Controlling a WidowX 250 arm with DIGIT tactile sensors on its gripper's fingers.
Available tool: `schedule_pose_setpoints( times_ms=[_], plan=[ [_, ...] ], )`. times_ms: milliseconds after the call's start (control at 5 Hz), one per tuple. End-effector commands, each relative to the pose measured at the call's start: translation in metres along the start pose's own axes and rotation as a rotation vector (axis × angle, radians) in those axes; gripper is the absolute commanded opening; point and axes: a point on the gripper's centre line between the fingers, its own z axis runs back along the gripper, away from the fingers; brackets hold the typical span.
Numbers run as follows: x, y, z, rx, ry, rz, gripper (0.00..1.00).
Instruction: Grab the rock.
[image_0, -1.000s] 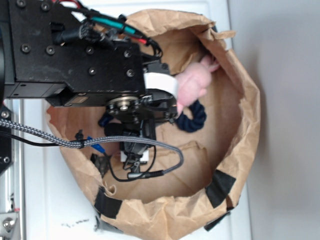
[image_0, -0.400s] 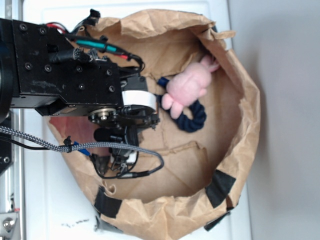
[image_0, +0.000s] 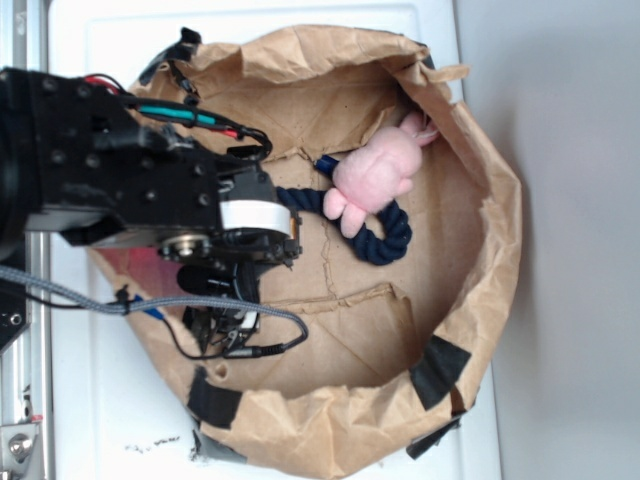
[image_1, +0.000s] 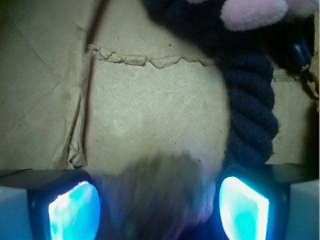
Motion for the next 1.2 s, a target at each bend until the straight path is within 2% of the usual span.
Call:
schedule_pose_setpoints(
  times_ms=[0,200,400,800,1000],
  plan=[
    [-0.001,-0.012,-0.001,-0.014,0.009,-0.004,1.0],
    [-0.006,-0.015,0.002,-0.027,0.014,0.0,0.73],
    [-0.009,-0.014,0.004,-0.032,0.009,0.012,0.0],
    [-0.008,-0.012,0.011,-0.052,-0.02,0.025,0.0],
    [0.004,-0.014,0.04,-0.081,-0.009,0.089,0.0]
  ],
)
